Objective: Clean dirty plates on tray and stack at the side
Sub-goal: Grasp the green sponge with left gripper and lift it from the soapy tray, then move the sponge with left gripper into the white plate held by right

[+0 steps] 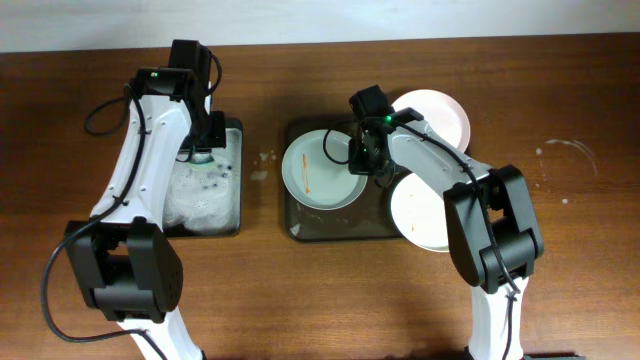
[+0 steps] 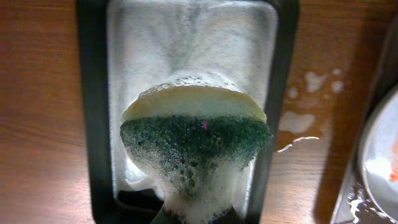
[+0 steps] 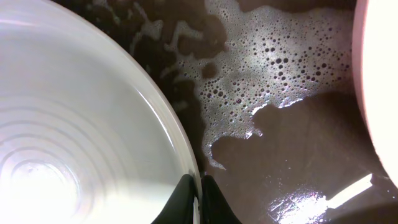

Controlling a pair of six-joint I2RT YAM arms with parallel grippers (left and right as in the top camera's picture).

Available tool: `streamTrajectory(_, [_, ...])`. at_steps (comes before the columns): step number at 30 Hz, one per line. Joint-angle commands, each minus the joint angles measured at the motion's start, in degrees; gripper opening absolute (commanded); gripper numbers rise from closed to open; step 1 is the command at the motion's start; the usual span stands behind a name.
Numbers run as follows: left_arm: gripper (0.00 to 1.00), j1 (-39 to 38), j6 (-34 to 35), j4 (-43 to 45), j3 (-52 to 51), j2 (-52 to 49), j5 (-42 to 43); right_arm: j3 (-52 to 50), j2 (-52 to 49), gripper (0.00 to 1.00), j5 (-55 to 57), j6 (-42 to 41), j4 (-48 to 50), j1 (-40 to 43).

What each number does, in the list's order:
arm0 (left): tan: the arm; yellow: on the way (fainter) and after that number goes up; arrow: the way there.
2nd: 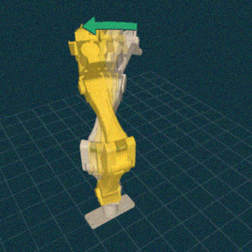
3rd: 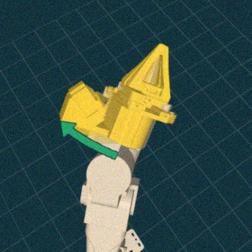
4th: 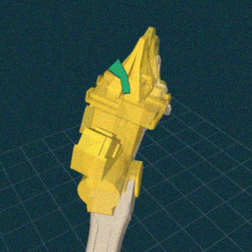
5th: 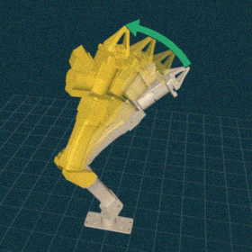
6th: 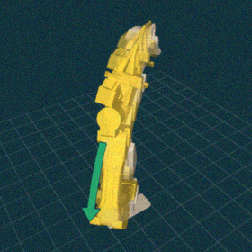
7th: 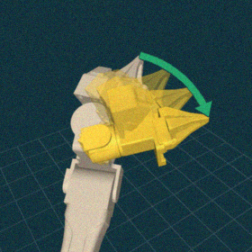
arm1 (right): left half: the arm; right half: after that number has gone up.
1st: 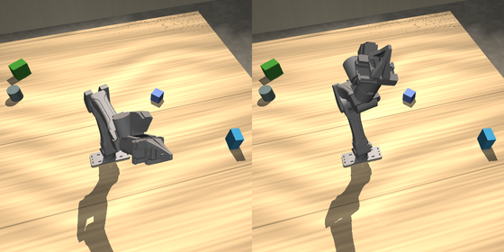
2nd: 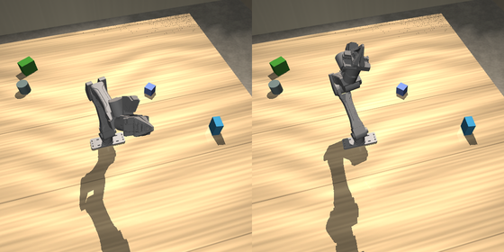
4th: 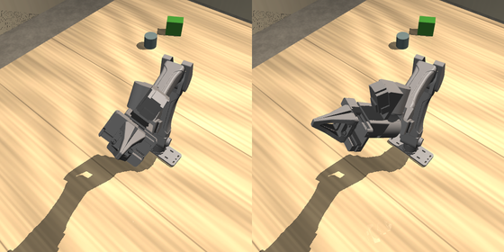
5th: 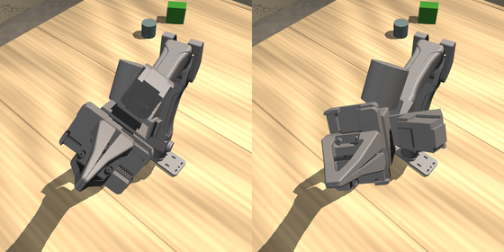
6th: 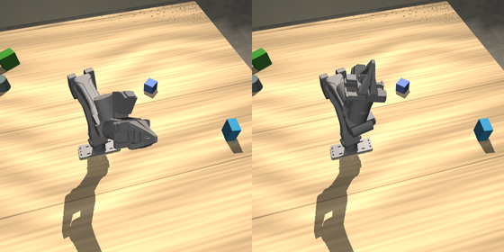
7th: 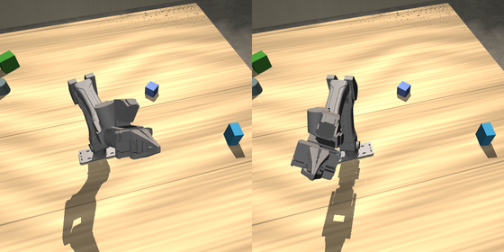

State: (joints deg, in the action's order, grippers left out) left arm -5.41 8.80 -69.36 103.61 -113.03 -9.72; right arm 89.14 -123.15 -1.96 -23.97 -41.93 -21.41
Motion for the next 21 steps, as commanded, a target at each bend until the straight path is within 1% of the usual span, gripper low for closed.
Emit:
streamTrajectory(1, [0.01,-1.86,1.03,0.35,0.57,1.29,-1.99,0.46,-1.07,0.05,-1.27,-0.48,-0.68,-0.33])
streamTrajectory(3, [0.01,-2.78,0.96,0.79,0.57,1.29,1.90,0.44,-1.07,0.04,-1.27,-0.46,-0.72,-0.33])
streamTrajectory(4, [0.01,-3.48,0.76,1.88,0.57,1.27,9.05,0.44,-1.07,0.04,-1.27,-0.46,-0.72,-0.33])
streamTrajectory(6, [0.01,-4.26,0.76,3.98,0.57,1.27,15.93,0.44,-1.07,0.04,-1.27,-0.46,-0.70,-0.33])
streamTrajectory(9, [0.01,-5.57,0.87,7.58,0.57,1.18,21.05,0.44,-1.07,0.04,-1.29,-0.48,-0.70,-0.33])
streamTrajectory(14, [0.01,-10.27,3.48,11.98,0.50,-1.07,22.01,0.44,-1.07,0.04,-1.27,-0.46,-0.72,-0.33])
streamTrajectory(18, [0.01,-15.30,4.15,15.63,0.48,-4.81,21.64,0.44,-1.07,0.04,-1.27,-0.48,-0.68,-0.33])
streamTrajectory(21, [0.01,-18.58,9.27,16.59,0.48,-8.22,15.85,0.44,-1.07,0.04,-1.25,-0.46,-0.22,-0.33])
